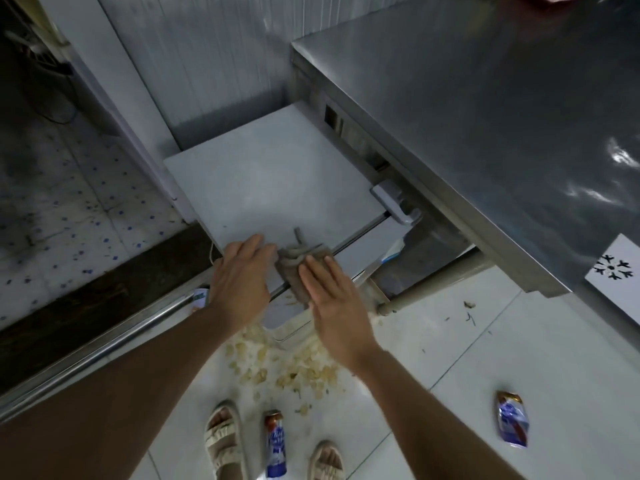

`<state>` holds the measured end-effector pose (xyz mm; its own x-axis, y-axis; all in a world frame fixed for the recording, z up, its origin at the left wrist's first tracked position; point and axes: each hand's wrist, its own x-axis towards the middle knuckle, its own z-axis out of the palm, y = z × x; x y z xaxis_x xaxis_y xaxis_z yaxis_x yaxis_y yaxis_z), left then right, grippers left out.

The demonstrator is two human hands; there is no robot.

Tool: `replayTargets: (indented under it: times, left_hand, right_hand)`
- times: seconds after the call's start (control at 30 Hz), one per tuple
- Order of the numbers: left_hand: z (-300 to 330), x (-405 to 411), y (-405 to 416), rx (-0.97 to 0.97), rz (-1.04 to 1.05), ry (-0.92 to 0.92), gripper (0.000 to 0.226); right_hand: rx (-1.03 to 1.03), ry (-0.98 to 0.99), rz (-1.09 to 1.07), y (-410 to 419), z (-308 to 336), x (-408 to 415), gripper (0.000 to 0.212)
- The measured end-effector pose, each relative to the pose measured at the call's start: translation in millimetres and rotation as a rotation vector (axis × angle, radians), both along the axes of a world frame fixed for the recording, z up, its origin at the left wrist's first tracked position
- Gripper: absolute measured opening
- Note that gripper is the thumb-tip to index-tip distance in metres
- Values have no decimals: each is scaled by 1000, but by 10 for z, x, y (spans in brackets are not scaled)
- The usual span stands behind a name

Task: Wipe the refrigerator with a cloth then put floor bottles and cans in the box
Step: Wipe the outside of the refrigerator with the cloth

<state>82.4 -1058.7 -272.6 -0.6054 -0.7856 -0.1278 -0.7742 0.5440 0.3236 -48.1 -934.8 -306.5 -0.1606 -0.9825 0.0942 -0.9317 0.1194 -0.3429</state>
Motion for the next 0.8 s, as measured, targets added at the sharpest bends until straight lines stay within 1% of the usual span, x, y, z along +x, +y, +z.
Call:
replayTargets:
  times: [0.03, 0.1, 0.17, 0.23, 0.33, 0.43, 0.53, 0.6, 0.63, 0.67, 0.73, 0.8]
  left_hand:
    - [10, 41, 23, 9, -2, -16, 61]
    - [10, 128, 81, 23, -13, -32, 65]
    - [0, 197, 150, 47, -23, 11, 66]
    - [-10, 243, 203, 71, -22, 76, 64]
    - [-33, 281, 260, 101, 26, 138, 62]
    - [-36, 293, 317, 102, 106, 187, 62]
    - [-8, 295, 318, 110, 133, 207, 62]
    - [7, 297, 288, 125, 127, 185, 67]
    - [15, 297, 270, 126, 128, 177, 69]
    - [21, 298, 250, 125, 127, 175, 69]
    - [25, 300, 211, 125, 113, 172, 67]
    - [23, 309, 163, 117, 109, 158, 65]
  right_hand:
    - [38, 60, -3, -12, -1, -176, 59]
    - [122, 141, -125, -79, -7, -573, 63]
    - [155, 87, -274, -119, 49, -764, 64]
    - [75, -24, -308, -103, 99, -575, 64]
    - [-98, -165, -157, 100, 61, 2, 62]
    - [-93, -230, -45, 223, 61, 389, 63]
    - [-49, -180, 108, 214, 145, 435, 54]
    - [10, -91, 235, 208, 228, 310, 57]
    - [33, -41, 252, 186, 252, 203, 60]
    - [46, -18, 213, 140, 260, 79, 61]
    - [89, -21, 37, 12, 257, -132, 60]
    - [133, -29, -96, -59, 254, -155, 59]
